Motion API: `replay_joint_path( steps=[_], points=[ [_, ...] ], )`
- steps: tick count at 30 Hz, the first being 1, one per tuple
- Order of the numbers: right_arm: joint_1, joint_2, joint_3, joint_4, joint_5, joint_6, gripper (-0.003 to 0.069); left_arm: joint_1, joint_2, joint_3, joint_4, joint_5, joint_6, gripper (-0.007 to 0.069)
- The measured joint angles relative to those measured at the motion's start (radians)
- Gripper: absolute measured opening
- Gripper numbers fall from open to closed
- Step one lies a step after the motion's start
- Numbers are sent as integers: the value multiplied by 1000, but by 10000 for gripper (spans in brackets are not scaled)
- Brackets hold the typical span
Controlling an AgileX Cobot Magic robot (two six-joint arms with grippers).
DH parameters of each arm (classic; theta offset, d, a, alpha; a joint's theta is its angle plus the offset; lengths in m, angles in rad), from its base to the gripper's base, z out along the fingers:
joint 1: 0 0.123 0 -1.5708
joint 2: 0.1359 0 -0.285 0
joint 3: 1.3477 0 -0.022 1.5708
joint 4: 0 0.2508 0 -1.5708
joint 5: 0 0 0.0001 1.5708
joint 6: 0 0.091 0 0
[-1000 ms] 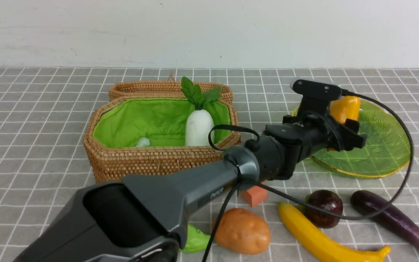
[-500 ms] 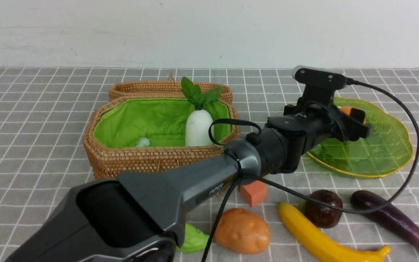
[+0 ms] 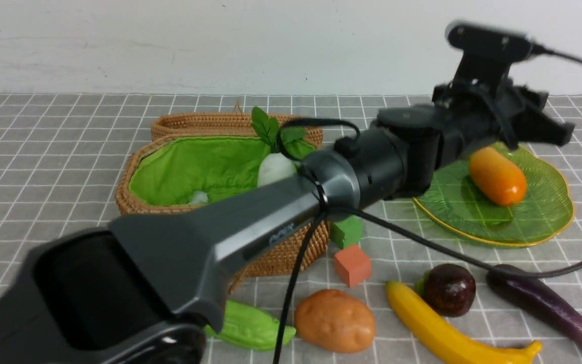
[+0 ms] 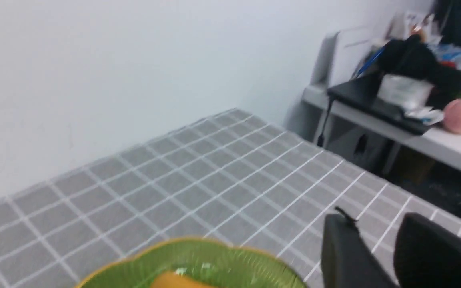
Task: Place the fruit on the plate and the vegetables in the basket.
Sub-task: Take a chayote with your left arm and place it on the basket on the left.
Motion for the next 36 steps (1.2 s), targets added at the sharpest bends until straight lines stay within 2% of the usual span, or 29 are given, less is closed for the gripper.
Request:
replay_joint_path(
  steps=[1, 2, 7, 9, 12, 13, 15, 16, 17, 18, 19, 21, 23, 26, 28, 29, 31, 35, 36],
  points=[
    [0, 0, 0, 0, 0, 0, 240, 0, -37, 25, 0, 18, -10, 4],
    [0, 0, 0, 0, 0, 0, 240, 0, -60, 46, 0, 26, -21, -13],
    [0, 0, 0, 0, 0, 0, 240, 2, -160, 185, 43, 141, -59, -13],
    [0, 0, 0, 0, 0, 0, 240, 5, -244, 319, 183, 233, -107, -13],
    [0, 0, 0, 0, 0, 0, 240, 24, -367, 480, 420, 318, -246, -13],
    [0, 0, 0, 0, 0, 0, 240, 30, -377, 491, 437, 329, -259, -13],
    [0, 0, 0, 0, 0, 0, 240, 98, -511, 630, 688, 419, -483, -13],
    [0, 0, 0, 0, 0, 0, 240, 112, -520, 638, 707, 439, -501, -13],
    [0, 0, 0, 0, 0, 0, 240, 165, -603, 696, 885, 537, -664, -13],
    [0, 0, 0, 0, 0, 0, 240, 177, -611, 700, 905, 566, -682, -13],
    [0, 0, 0, 0, 0, 0, 240, 211, -665, 729, 1048, 680, -806, -13],
    [0, 0, 0, 0, 0, 0, 240, 230, -713, 746, 1231, 837, -956, -13],
    [0, 0, 0, 0, 0, 0, 240, 231, -736, 751, 1454, 1005, -1062, -13],
    [0, 0, 0, 0, 0, 0, 240, 231, -734, 761, 1598, 1063, -1121, -6],
    [0, 0, 0, 0, 0, 0, 240, 233, -732, 791, 1696, 1044, -1152, 31],
    [0, 0, 0, 0, 0, 0, 240, 233, -732, 795, 1705, 1032, -1153, 35],
    [0, 0, 0, 0, 0, 0, 240, 233, -732, 862, 1728, 938, -1118, 126],
    [0, 0, 0, 0, 0, 0, 240, 231, -720, 1008, 1738, 817, -948, 396],
    [0, 0, 0, 0, 0, 0, 240, 231, -717, 1014, 1738, 810, -942, 411]
  ],
)
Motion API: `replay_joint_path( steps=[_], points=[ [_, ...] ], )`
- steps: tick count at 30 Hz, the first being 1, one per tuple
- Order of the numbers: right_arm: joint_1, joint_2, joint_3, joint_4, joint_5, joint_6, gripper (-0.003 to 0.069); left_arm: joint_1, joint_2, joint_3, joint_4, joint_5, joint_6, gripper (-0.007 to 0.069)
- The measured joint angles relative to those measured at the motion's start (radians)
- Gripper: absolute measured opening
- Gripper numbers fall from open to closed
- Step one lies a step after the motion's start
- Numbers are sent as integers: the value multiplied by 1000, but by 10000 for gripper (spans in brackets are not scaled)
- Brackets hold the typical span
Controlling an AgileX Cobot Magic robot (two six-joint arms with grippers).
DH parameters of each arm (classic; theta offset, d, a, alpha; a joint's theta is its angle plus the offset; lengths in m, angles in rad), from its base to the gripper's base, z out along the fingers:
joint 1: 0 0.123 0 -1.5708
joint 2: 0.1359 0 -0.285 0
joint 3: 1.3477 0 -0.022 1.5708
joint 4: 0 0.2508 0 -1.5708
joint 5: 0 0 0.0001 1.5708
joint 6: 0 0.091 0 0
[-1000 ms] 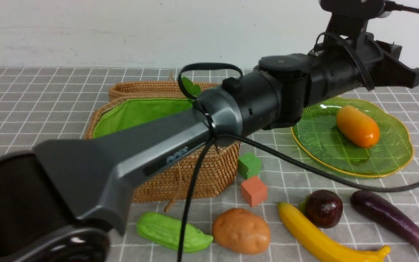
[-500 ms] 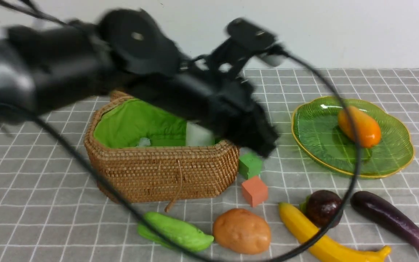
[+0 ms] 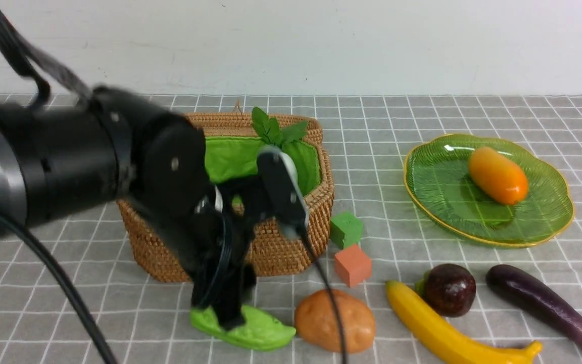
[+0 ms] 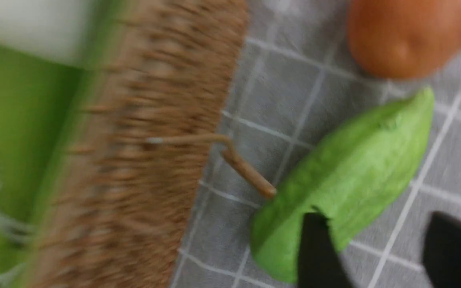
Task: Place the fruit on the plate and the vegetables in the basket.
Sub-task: Take a chayote with your left arm and place it on the basket on the left.
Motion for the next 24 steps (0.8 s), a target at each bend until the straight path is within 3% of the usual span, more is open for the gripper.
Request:
replay_joint_path(
  steps=[1, 2, 4, 7, 11, 15, 17, 18, 24],
  points=[
    [0, 0, 0, 0, 0, 0, 240, 0, 16, 47, 0, -26, 42, 528],
    [0, 0, 0, 0, 0, 0, 240, 0, 25, 67, 0, -47, 60, 577],
    [0, 0, 0, 0, 0, 0, 240, 0, 50, 95, 0, -84, 96, 638],
    [0, 0, 0, 0, 0, 0, 240, 0, 106, 104, 8, -170, 133, 662],
    [0, 0, 0, 0, 0, 0, 240, 0, 161, 104, 9, -214, 139, 643],
    [0, 0, 0, 0, 0, 0, 240, 0, 202, 97, -6, -196, 136, 547],
    [0, 0, 0, 0, 0, 0, 240, 0, 203, 88, -20, -164, 136, 459],
    [0, 0, 0, 0, 0, 0, 240, 0, 203, 80, -24, -130, 136, 433],
    [0, 0, 0, 0, 0, 0, 240, 0, 157, 2, -30, 130, 82, 436]
  ],
)
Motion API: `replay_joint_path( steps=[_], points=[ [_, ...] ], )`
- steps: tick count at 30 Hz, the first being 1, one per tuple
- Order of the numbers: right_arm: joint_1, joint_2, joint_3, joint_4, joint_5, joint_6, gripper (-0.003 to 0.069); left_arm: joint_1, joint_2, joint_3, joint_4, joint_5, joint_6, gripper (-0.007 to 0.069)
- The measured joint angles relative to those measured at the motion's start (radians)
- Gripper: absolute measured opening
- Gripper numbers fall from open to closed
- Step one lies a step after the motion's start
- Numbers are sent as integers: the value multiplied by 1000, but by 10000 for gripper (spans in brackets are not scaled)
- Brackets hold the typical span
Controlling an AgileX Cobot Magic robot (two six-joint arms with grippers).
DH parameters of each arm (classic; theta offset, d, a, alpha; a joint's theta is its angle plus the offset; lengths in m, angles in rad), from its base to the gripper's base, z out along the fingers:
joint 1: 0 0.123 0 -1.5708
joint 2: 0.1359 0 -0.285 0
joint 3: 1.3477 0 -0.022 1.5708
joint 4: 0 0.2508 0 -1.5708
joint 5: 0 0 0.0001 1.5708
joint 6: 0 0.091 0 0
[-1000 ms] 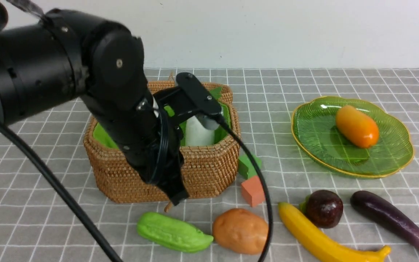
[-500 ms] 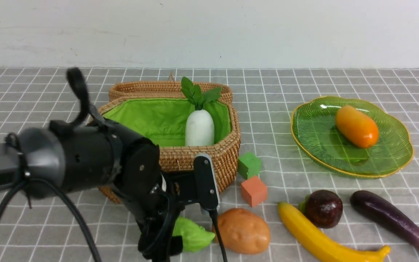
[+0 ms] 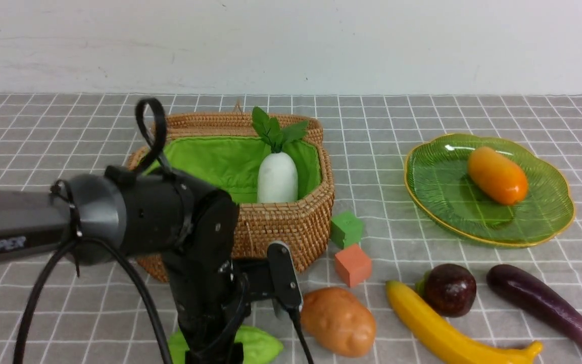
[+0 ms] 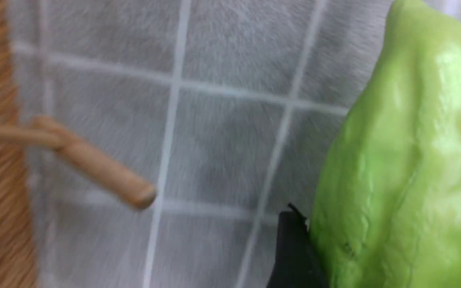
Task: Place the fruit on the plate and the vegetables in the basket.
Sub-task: Take a chayote with your left arm and place it on the basket on the left.
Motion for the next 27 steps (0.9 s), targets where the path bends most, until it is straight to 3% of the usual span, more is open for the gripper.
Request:
replay_joint_path(
  steps=[6, 11, 14, 19, 23, 27],
  points=[
    [0, 0, 0, 0, 0, 0, 240, 45, -110, -115, -34, 181, -21, 436],
    [0, 0, 0, 0, 0, 0, 240, 142, -203, -182, -117, 165, -21, 436],
    [0, 0, 0, 0, 0, 0, 240, 225, -239, -220, -210, 35, -21, 436],
    [0, 0, 0, 0, 0, 0, 240, 302, -188, -235, -477, -352, -21, 436],
    [0, 0, 0, 0, 0, 0, 240, 305, -86, -235, -596, -494, -20, 436],
    [0, 0, 0, 0, 0, 0, 240, 305, 28, -235, -623, -513, -16, 436]
  ],
)
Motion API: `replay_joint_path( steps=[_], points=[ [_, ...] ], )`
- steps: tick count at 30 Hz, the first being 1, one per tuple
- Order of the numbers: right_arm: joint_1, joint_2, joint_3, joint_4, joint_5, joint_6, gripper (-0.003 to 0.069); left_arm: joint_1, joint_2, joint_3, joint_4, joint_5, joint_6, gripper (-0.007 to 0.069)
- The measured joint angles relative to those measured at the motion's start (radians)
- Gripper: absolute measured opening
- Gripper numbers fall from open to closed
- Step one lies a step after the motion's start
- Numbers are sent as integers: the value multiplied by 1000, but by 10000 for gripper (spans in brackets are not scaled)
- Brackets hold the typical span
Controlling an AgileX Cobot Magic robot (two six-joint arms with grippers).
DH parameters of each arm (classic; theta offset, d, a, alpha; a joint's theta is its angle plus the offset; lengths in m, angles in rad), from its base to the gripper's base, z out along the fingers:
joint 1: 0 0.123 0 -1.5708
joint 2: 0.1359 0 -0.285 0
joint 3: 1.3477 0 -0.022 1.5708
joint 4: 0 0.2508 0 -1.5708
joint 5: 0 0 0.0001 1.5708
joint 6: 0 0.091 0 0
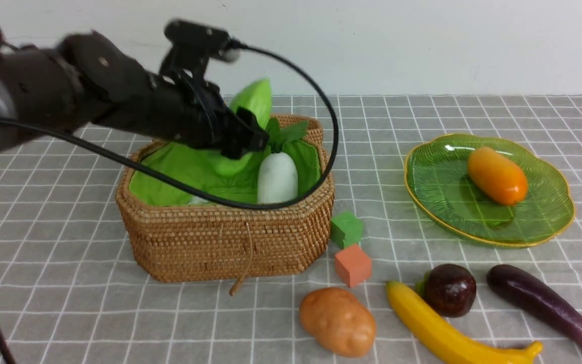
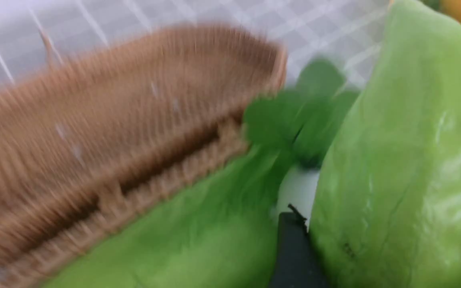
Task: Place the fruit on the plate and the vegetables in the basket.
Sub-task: Take a chayote with your left arm and place it on the basket on the left, then grab a potato with your left arm and place it in the basket on the left
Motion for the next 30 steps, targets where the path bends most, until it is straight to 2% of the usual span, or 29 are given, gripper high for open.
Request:
replay_joint_path(
  steps=[8, 11, 14, 18, 23, 25, 27, 29, 30],
  points=[
    [0, 0, 0, 0, 0, 0, 240, -1, 12, 0, 2, 33, 6, 436],
    [0, 0, 0, 0, 0, 0, 240, -1, 1, 0, 9, 36, 6, 463],
    [0, 0, 0, 0, 0, 0, 240, -1, -24, 0, 43, 73, 15, 612],
    [0, 0, 0, 0, 0, 0, 240, -1, -46, 0, 76, 120, 18, 666],
    [0, 0, 0, 0, 0, 0, 240, -10, -119, 0, 127, 232, 72, 652],
    [0, 0, 0, 0, 0, 0, 240, -58, -197, 0, 144, 388, 205, 612],
    [0, 0, 0, 0, 0, 0, 240, -89, -225, 0, 144, 465, 263, 594],
    [0, 0, 0, 0, 0, 0, 240, -194, -247, -1, 147, 590, 387, 547],
    [0, 0, 0, 0, 0, 0, 240, -203, -247, -1, 149, 596, 403, 540]
  ],
)
